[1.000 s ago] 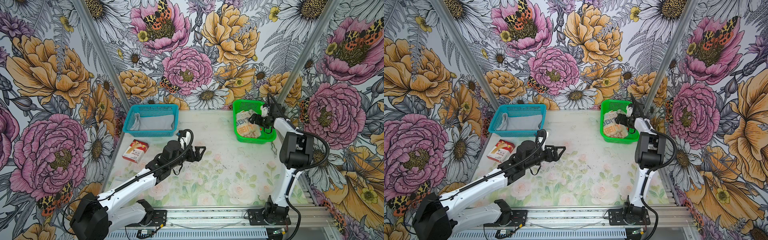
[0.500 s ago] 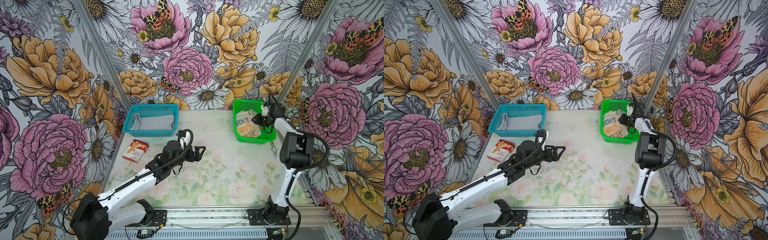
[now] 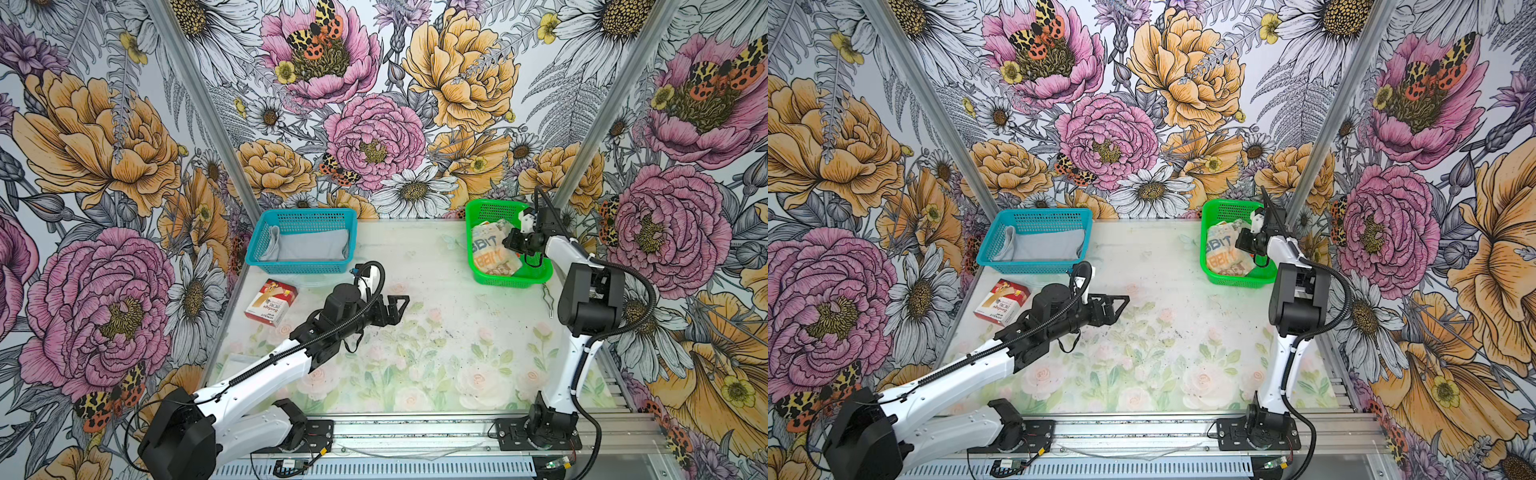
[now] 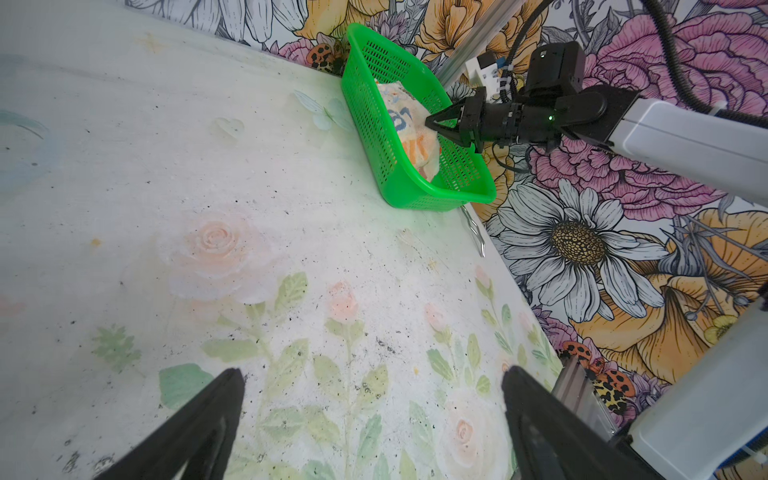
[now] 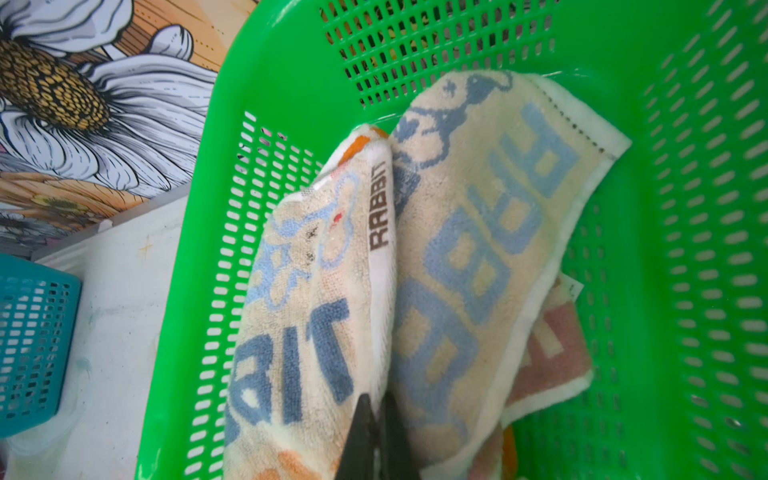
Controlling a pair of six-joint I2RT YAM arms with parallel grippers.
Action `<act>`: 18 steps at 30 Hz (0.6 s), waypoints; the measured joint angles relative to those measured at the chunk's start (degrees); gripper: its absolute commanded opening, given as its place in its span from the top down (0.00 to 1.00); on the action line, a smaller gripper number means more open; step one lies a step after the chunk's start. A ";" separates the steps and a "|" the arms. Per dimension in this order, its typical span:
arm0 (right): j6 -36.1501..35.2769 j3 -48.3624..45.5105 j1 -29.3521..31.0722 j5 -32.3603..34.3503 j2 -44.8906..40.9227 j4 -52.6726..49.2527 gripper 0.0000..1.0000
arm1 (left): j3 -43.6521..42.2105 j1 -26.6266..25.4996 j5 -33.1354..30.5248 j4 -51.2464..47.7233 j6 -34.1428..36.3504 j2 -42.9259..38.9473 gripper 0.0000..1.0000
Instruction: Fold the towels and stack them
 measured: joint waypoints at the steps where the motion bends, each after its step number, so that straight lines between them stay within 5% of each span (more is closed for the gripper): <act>1: 0.13 0.17 0.07 -0.02 0.00 -0.02 1.00 | -0.07 0.17 -0.04 0.00 0.00 -0.26 0.02; 10: 1.49 5.16 2.49 -3.67 -2.97 -1.86 1.00 | -0.44 1.22 -0.24 -0.42 0.48 -0.92 0.02; 18: 4.11 25.00 12.46 -12.57 -7.80 -2.45 1.00 | 1.64 1.49 -2.82 -6.21 5.40 -4.28 0.02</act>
